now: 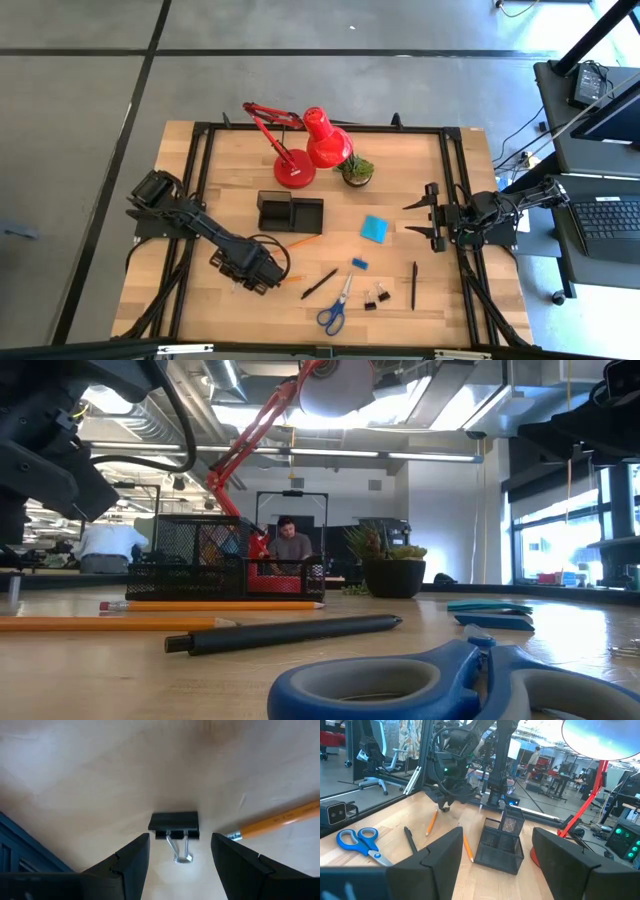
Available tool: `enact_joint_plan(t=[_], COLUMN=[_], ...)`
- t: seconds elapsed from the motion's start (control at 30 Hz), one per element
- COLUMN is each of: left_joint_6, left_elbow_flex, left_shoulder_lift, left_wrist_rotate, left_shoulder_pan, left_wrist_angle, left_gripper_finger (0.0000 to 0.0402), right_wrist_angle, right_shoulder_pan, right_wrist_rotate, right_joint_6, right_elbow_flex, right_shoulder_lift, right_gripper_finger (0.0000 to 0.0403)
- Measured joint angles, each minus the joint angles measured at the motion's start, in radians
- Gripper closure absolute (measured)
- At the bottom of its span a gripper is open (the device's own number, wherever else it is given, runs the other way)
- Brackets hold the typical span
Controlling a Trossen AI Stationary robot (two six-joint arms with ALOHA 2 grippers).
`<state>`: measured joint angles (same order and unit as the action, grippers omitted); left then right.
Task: Pick and place office supplies into organizer
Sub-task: Put the left black binder clip into the black desk organizer
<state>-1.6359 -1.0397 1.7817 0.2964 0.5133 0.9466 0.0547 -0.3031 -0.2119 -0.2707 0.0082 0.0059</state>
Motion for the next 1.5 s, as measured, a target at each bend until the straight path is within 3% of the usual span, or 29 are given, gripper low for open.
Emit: enact_joint_plan(t=[0.3, 0.7, 1.1, 1.5], left_joint_6=[0.122, 0.112, 0.109, -0.028], left_elbow_flex=[-0.001, -0.001, -0.001, -0.001], left_shoulder_lift=[0.000, 0.000, 0.000, 0.000], left_wrist_rotate=[-0.036, -0.036, -0.033, -0.038], left_shoulder_pan=[0.000, -0.001, -0.001, -0.005], left_wrist_angle=[-0.005, -0.005, -0.009, -0.013], left_gripper_finger=[0.0196, 0.0193, 0.0117, 0.0118], right_wrist_angle=[0.000, 0.000, 0.000, 0.000], right_shoulder_pan=[0.000, 0.000, 0.000, 0.000], right_wrist_rotate=[0.000, 0.000, 0.000, 0.000], right_joint_6=[0.000, 0.000, 0.000, 0.000], right_elbow_flex=[0.000, 0.000, 0.000, 0.000], right_shoulder_lift=[0.000, 0.000, 0.000, 0.000], right_gripper_finger=[0.0161, 0.0161, 0.0161, 0.0161])
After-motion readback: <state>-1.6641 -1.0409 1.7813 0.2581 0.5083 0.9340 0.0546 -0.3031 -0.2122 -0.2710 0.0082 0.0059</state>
